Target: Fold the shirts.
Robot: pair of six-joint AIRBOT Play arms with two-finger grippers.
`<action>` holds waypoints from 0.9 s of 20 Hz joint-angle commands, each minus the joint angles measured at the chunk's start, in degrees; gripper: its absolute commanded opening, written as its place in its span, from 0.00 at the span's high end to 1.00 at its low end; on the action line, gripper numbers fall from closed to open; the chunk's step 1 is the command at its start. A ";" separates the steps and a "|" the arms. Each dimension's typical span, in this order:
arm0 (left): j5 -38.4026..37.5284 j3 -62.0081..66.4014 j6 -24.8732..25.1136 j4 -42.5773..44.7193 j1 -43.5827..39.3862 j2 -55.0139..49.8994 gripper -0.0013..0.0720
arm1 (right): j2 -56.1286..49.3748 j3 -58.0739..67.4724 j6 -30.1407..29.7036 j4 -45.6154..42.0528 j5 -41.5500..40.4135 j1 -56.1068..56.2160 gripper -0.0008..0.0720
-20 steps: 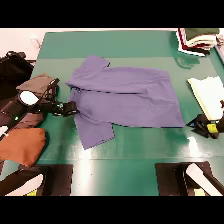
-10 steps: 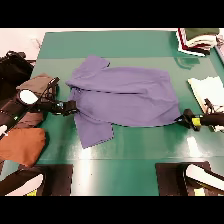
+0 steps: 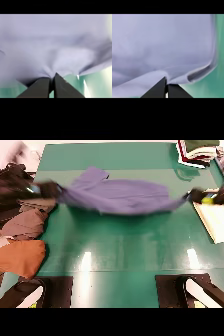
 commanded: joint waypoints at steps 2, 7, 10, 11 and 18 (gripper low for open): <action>-1.36 26.93 -1.27 7.34 0.02 4.96 0.95 | 10.56 21.77 0.02 -1.29 0.42 0.02 0.97; 3.19 46.07 -1.25 12.57 0.02 4.94 0.95 | 12.98 39.17 1.03 -1.53 4.44 -8.24 0.97; 3.65 47.15 -1.31 15.21 0.02 4.70 0.95 | 9.77 46.73 2.47 -1.38 10.84 -13.88 0.97; 1.36 46.75 -1.64 16.20 0.02 3.96 0.95 | 7.96 48.70 2.95 -1.38 13.16 -14.47 0.97; -11.61 33.44 -3.26 17.42 0.02 -13.38 0.95 | -9.05 42.45 7.10 -7.61 22.40 -3.52 0.97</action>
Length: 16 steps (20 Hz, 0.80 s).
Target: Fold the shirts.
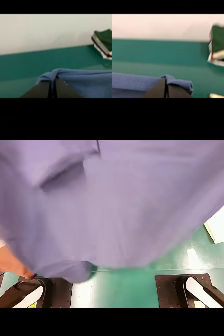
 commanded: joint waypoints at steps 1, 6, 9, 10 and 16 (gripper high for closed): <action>-5.03 -7.21 -1.42 0.59 0.07 -9.94 0.95 | -8.52 -7.28 2.38 -9.18 4.79 7.72 0.97; -3.21 -13.86 -2.75 0.63 0.48 -26.73 0.95 | -21.18 -19.56 2.84 -22.47 -0.61 17.88 0.97; 1.95 -13.55 -2.80 0.02 0.48 -34.64 0.95 | -28.79 -16.39 5.42 -22.10 -5.77 19.10 0.97; 2.95 -13.07 -2.89 0.22 0.66 -36.48 0.95 | -31.26 -13.86 6.34 -22.10 -5.90 19.10 0.97; 1.44 -12.46 1.95 -10.95 7.21 -39.82 0.95 | -37.33 -6.54 6.19 -22.14 -2.91 19.10 0.97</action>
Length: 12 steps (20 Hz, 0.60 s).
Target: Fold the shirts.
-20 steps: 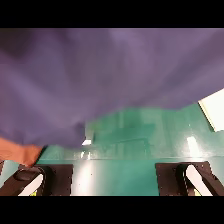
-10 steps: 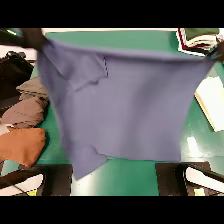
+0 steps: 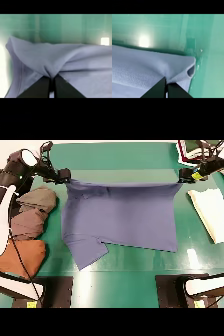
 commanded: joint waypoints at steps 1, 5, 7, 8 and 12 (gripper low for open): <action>-2.45 -0.13 4.90 -5.40 3.28 -1.64 0.95 | -1.81 -0.37 0.09 -0.61 0.74 0.28 0.97; -4.28 -3.45 8.46 -5.07 3.26 -1.68 0.95 | 0.48 -11.76 -0.17 -0.48 -2.78 1.09 0.97; -3.52 -6.34 8.44 -5.14 3.28 -1.68 0.94 | 0.92 -15.52 0.04 -0.46 -4.57 1.81 0.97; -3.23 -7.63 8.44 -5.11 3.28 -1.68 0.94 | 0.96 -16.70 0.04 0.37 -5.44 2.45 0.95; -5.84 -8.22 4.57 -4.81 4.24 -1.03 0.27 | 1.36 -16.26 0.02 7.17 -5.77 2.73 0.49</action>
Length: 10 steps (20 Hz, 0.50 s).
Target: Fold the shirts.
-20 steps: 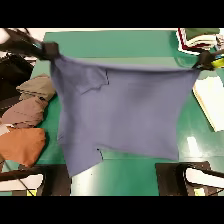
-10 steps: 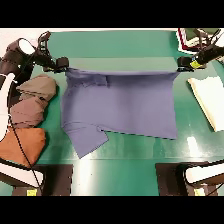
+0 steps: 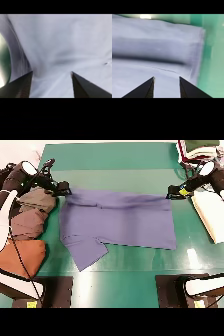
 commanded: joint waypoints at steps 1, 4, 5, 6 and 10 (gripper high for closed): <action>-5.11 -0.59 -2.38 0.07 1.57 1.11 0.31 | 1.49 -0.83 -0.04 3.96 0.59 0.37 0.49; -11.06 -5.25 -2.56 6.88 3.15 6.86 0.32 | 9.11 -7.02 -2.29 3.98 1.77 0.35 0.49; -10.82 -9.99 -2.67 9.62 3.13 10.64 0.32 | 12.61 -10.47 -2.84 3.98 1.75 0.17 0.49; -9.79 -15.82 -3.48 10.14 3.10 14.73 0.31 | 15.78 -13.68 -2.97 4.00 1.42 0.20 0.49; -6.03 -39.63 -4.74 6.21 3.08 29.44 0.31 | 25.81 -23.32 -2.97 4.04 -0.55 0.20 0.49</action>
